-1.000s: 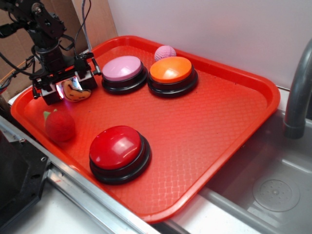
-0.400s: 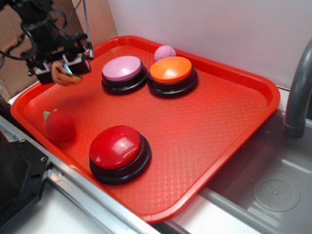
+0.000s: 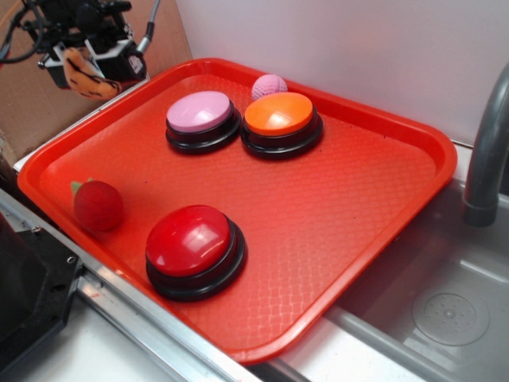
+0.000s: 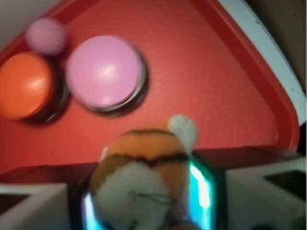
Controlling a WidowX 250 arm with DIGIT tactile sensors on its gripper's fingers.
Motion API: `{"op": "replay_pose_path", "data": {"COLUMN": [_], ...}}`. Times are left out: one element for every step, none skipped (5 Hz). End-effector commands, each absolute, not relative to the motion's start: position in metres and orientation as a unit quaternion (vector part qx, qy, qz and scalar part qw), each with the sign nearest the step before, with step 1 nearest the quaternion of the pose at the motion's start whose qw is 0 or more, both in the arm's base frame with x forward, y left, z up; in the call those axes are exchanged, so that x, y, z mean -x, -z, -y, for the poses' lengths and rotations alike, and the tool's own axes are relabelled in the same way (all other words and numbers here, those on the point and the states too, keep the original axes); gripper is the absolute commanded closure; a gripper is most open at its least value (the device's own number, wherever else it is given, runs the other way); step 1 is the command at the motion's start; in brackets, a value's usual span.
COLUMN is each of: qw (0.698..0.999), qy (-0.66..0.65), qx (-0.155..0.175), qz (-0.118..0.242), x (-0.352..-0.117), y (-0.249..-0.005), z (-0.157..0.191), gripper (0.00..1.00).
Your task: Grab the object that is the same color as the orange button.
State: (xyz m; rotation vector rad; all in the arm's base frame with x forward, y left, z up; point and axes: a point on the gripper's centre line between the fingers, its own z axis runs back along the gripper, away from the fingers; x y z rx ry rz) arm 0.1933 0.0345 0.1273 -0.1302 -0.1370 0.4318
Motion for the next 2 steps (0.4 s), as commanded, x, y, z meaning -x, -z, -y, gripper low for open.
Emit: {"op": "replay_pose_path", "data": {"qw": [0.988, 0.989], "qy": [-0.099, -0.104], "qx": [0.046, 0.044], "qz": [0.108, 0.093], "x": [-0.1776, -0.1771], "y": [-0.1634, -0.1570], "z": [0.0174, 0.0191], "gripper": [1.00, 1.00]}}
